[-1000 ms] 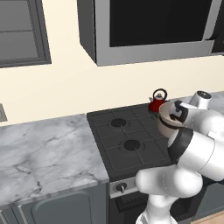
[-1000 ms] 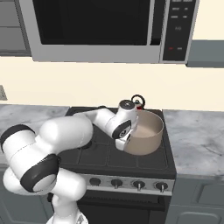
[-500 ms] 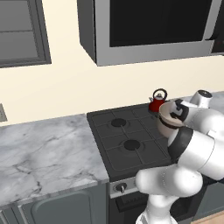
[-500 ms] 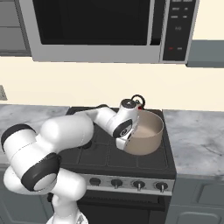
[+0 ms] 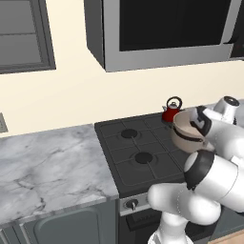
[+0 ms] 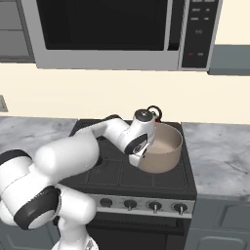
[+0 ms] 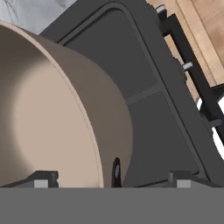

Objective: Pick the kettle from the cabinet and place it on a stove burner. Then pick the pot from the counter and place it on another stove burner. Finally, turn both burners on.

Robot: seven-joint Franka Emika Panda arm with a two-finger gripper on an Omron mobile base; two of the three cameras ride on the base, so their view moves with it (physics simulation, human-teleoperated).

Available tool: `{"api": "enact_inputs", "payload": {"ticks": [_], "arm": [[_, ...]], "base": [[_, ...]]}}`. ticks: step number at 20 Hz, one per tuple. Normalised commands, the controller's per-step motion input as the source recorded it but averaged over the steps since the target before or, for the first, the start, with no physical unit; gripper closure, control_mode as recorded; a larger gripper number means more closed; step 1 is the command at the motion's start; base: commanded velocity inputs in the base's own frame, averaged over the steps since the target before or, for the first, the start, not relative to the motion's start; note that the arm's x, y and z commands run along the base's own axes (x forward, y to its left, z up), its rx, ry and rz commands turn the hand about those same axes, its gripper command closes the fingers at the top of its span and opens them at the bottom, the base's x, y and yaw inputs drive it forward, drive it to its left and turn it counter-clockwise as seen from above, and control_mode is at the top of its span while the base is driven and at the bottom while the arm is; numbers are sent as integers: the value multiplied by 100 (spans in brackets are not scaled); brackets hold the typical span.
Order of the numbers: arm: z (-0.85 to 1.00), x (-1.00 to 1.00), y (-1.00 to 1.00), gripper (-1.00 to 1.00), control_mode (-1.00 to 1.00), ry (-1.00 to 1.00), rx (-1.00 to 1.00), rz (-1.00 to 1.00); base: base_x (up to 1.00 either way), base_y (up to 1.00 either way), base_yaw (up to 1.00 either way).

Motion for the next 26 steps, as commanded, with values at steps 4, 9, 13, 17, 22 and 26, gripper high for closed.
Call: {"api": "enact_inputs", "payload": {"ticks": [4, 9, 13, 17, 22, 26], "arm": [[38, -11, 0, -100, -100, -10, 0, 0], [34, -18, 0, -100, -100, -7, 0, 0], [31, -32, -7, -100, -100, -8, 0, 0], [31, -37, -10, -100, -100, -8, 0, 0], [30, -44, -12, -100, -100, -9, 0, 0], [33, -55, -16, -100, -100, -11, 0, 0]], "base": [[0, 0, 0], [0, 0, 0], [0, 0, 0], [0, 0, 0], [0, 0, 0], [0, 0, 0]]}}
